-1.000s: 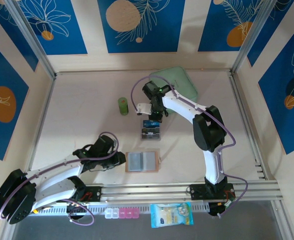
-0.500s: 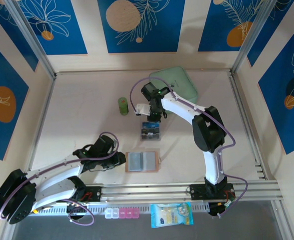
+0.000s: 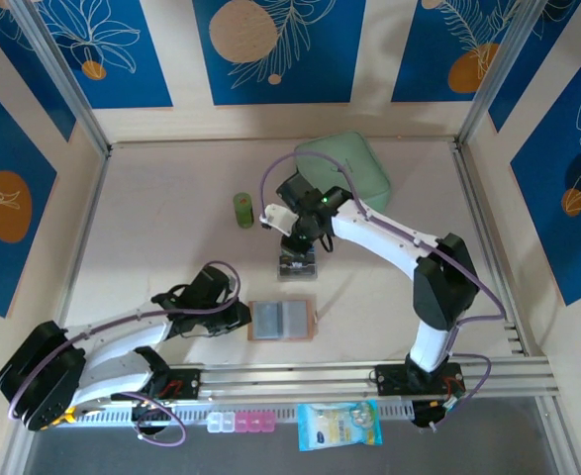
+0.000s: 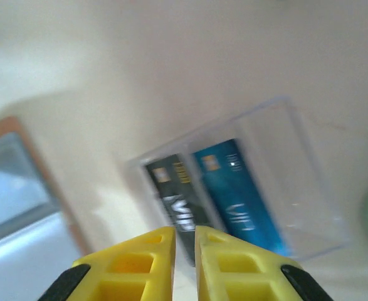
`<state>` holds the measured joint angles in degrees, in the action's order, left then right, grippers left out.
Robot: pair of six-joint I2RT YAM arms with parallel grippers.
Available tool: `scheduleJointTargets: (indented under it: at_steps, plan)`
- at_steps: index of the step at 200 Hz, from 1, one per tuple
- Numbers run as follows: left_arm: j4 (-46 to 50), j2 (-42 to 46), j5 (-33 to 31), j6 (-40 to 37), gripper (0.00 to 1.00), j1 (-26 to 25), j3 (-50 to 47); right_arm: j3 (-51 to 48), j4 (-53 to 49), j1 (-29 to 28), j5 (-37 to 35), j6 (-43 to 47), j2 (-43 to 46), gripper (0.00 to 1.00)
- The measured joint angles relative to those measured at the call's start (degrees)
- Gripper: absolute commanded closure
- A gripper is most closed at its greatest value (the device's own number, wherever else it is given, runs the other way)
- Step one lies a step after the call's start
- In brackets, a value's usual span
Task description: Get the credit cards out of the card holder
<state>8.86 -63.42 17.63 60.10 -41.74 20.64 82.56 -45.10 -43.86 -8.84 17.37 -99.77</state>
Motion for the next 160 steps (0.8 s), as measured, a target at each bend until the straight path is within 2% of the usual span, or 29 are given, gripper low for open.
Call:
scheduleJointTargets:
  at_steps: [39, 73, 102, 118, 144, 160]
  plan:
    - [-0.52, -0.50, 0.35, 0.00, 0.89, -0.02, 0.00, -10.19, 5.05, -3.85, 4.15, -17.44, 6.75, 0.85]
    - [-0.68, -0.42, 0.35, 0.04, 0.91, -0.09, -0.68, -20.96, 12.61, -5.05, 8.52, -34.12, 14.12, 0.91]
    - [-0.68, -0.42, 0.33, 0.31, 0.92, -0.31, -1.70, -29.24, 19.12, -6.01, 12.44, -47.50, 17.84, 0.91]
    - [-0.70, -0.39, 0.33, 0.52, 0.93, -0.39, -1.86, -32.04, 21.00, -6.54, 14.60, -53.66, 18.47, 0.89]
    - [-0.72, -0.09, 0.33, 0.98, 0.93, -0.44, -1.86, -35.23, 24.44, -7.67, 17.44, -61.57, 18.58, 0.75]
    - [-0.72, 0.61, 0.33, 1.11, 0.93, -0.44, -1.86, -36.98, 26.71, -8.83, 18.62, -64.70, 18.58, 0.71]
